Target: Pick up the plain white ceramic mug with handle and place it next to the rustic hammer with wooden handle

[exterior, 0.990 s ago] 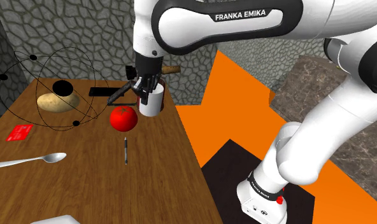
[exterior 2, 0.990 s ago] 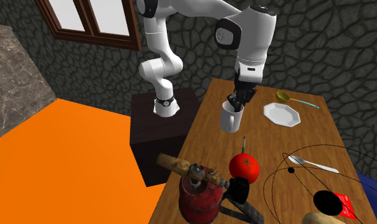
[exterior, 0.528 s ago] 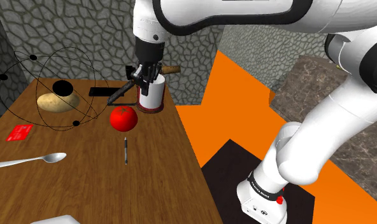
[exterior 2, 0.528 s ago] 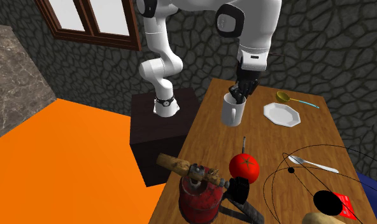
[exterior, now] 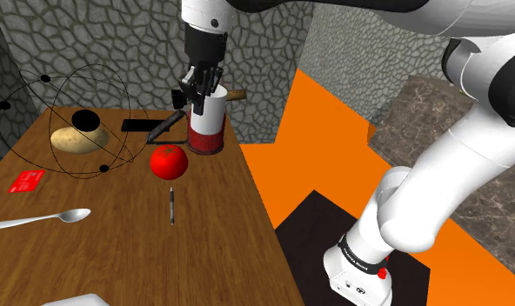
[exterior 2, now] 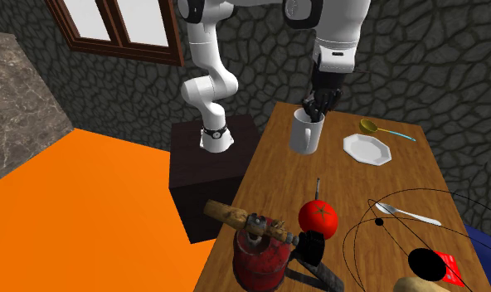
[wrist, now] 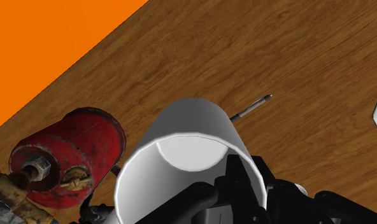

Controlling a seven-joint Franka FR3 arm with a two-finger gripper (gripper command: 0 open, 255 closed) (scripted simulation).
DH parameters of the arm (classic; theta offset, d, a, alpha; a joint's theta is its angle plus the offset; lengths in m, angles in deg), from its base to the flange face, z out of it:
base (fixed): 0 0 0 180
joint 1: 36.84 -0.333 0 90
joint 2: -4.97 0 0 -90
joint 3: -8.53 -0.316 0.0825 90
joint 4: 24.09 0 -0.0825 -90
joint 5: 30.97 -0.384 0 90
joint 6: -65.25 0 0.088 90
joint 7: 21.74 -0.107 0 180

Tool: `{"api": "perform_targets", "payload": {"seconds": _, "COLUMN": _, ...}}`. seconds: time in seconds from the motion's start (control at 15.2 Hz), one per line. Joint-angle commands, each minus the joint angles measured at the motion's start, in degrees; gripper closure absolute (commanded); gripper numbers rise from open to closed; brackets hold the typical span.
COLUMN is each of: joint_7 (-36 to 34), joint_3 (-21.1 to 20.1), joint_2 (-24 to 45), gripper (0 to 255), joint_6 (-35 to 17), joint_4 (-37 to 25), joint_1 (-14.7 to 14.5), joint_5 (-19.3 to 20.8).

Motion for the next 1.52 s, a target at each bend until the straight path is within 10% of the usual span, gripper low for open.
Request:
{"api": "perform_targets", "payload": {"seconds": 0.0, "joint_7": 0.1, "joint_3": 0.0, "joint_2": 0.2, "gripper": 255, "joint_6": 1.6, "joint_4": -1.8, "joint_1": 0.0, "joint_5": 0.1}}
{"api": "perform_targets", "payload": {"seconds": 1.45, "joint_7": -1.0, "joint_3": -0.8, "joint_2": 6.9, "gripper": 255, "joint_6": 19.7, "joint_4": -26.3, "joint_1": -0.4, "joint_5": 2.1}}
